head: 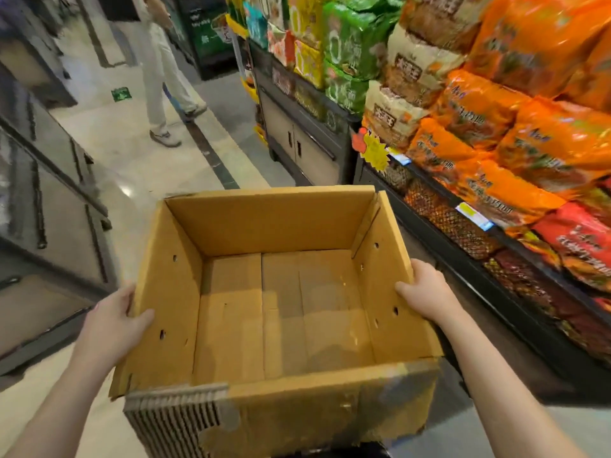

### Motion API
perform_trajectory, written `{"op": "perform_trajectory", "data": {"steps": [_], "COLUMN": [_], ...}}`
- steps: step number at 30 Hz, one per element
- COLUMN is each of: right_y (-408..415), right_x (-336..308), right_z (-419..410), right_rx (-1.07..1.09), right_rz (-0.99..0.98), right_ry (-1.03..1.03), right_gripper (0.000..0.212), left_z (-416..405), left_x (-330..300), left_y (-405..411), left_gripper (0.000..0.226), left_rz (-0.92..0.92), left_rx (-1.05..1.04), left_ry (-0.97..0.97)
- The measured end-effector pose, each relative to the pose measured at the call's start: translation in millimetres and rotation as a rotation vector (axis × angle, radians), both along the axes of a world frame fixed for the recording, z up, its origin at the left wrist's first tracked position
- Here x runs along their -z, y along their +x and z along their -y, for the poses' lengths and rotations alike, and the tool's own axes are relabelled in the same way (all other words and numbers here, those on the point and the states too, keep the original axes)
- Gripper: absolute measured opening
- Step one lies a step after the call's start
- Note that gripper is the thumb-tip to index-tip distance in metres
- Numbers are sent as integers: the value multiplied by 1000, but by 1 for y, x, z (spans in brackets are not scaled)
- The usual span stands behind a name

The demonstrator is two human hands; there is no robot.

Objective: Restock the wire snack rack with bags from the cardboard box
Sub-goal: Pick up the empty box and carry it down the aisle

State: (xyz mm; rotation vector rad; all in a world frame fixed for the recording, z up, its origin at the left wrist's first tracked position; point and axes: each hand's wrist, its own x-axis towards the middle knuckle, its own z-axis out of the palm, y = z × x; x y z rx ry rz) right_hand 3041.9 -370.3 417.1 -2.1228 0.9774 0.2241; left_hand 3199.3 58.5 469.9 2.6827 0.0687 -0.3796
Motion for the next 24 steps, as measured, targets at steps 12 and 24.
{"op": "perform_trajectory", "data": {"steps": [12,24], "right_y": [-74,-181], "right_x": [76,333], "right_z": [-19,-86], "right_rx": [691,1092], "right_rz": [-105,-392], "right_ry": [58,299], "right_gripper": [38,39], "left_z": [193,307], "left_x": [85,380], "left_y": [167,148], "left_gripper": [49,58], "left_rz": [-196,-347], "left_rx": [701,1013], "left_ry": [1,256]}}
